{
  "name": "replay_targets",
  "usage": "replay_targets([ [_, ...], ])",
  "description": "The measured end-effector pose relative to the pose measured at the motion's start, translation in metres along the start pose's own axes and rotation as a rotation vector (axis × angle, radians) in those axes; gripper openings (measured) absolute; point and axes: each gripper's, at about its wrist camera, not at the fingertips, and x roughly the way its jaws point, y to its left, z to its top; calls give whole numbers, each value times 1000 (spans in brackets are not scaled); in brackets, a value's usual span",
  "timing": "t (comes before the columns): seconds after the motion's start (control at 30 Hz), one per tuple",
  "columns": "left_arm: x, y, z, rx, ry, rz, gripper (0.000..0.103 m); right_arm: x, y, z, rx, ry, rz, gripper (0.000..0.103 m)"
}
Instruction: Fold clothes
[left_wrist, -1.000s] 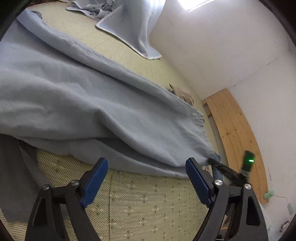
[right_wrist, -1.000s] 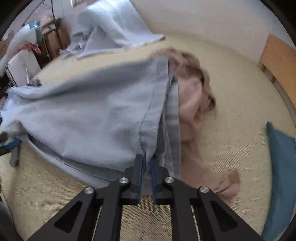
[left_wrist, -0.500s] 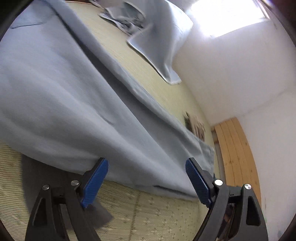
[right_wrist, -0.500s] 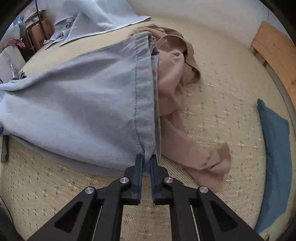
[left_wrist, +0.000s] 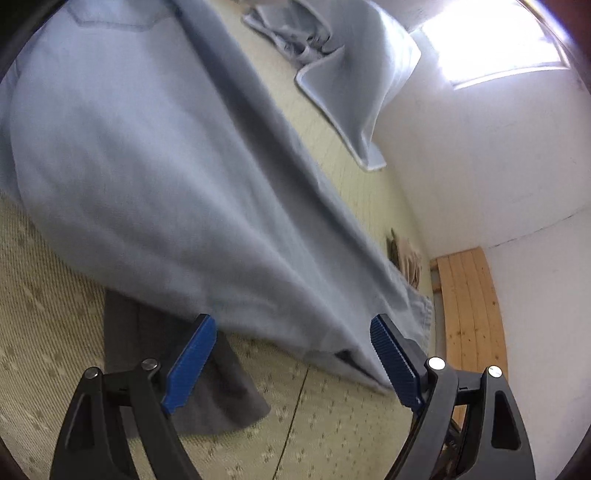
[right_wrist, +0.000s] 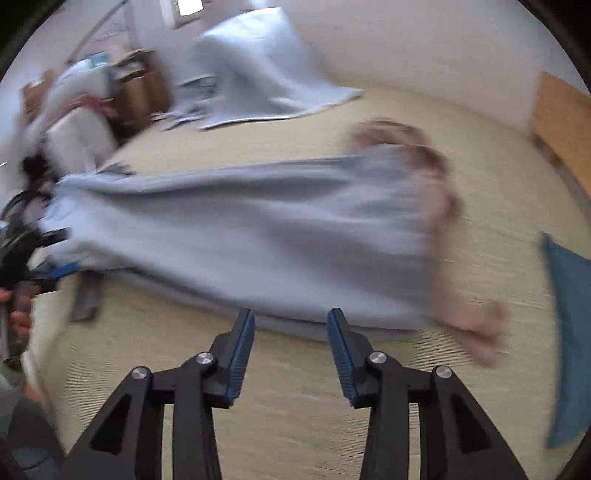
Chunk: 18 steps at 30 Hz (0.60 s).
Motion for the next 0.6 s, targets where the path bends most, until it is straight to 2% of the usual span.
replay_targets([
  [0.13, 17, 3, -2, -34, 56, 32, 89, 31, 65, 1, -42, 20, 144, 44],
  [0.2, 22, 4, 0, -54, 57, 34, 89, 42, 94, 2, -73, 32, 196, 44],
  [0.3, 20, 2, 6, -59, 35, 11, 88, 51, 122, 2, -112, 38, 241, 44],
  [0.43, 9, -6, 19, -47, -4, -46, 79, 60, 156, -3, -199, 32, 256, 48],
  [0.6, -3, -4, 34, -72, -22, -129, 79, 78, 187, 4, -269, 7, 294, 50],
])
